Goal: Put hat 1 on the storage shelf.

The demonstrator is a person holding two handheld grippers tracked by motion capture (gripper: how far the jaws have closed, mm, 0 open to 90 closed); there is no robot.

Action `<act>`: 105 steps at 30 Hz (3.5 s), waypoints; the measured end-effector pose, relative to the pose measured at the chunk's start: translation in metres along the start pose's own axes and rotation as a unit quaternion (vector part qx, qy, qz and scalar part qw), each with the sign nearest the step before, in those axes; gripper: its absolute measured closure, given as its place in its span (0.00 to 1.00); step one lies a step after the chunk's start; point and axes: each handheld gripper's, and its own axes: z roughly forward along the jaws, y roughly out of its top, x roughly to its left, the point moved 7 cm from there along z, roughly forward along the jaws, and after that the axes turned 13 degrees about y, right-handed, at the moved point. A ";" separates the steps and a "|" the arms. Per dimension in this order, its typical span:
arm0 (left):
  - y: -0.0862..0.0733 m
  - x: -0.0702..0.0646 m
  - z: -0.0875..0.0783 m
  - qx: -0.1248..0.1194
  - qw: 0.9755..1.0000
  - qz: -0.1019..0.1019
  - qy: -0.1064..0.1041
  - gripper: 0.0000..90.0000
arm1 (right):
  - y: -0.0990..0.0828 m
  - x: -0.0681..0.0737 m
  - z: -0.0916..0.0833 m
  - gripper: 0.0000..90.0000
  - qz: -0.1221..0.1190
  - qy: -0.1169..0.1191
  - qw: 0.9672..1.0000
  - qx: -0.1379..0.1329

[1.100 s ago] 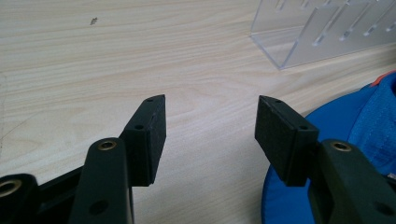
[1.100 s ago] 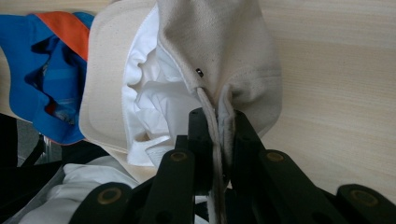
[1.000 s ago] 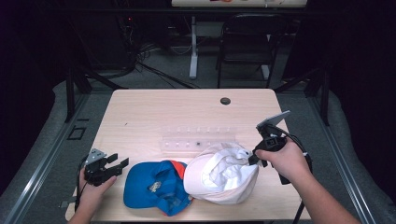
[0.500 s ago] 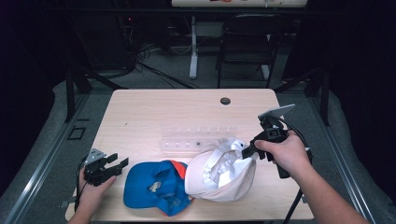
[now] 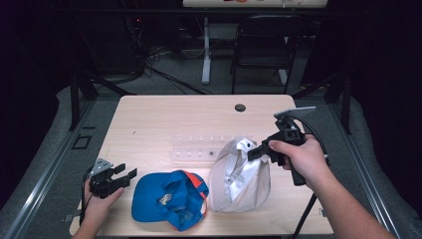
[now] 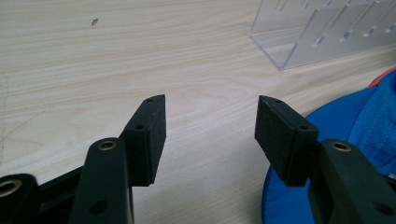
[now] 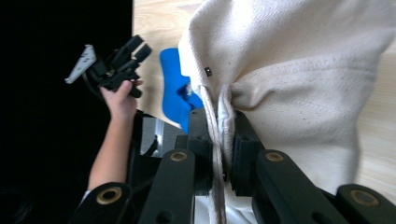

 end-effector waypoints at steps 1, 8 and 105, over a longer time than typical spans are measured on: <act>0.000 0.000 0.000 0.002 1.000 0.001 0.000 0.49 | -0.001 0.005 0.001 0.91 -0.001 0.006 1.000 -0.003; 0.000 0.000 -0.001 0.004 1.000 0.000 -0.001 0.49 | 0.001 0.013 -0.008 0.91 -0.017 0.017 1.000 -0.013; 0.002 -0.002 0.003 0.006 1.000 0.005 -0.009 0.49 | 0.130 0.105 0.051 0.91 -0.029 0.095 0.988 -0.120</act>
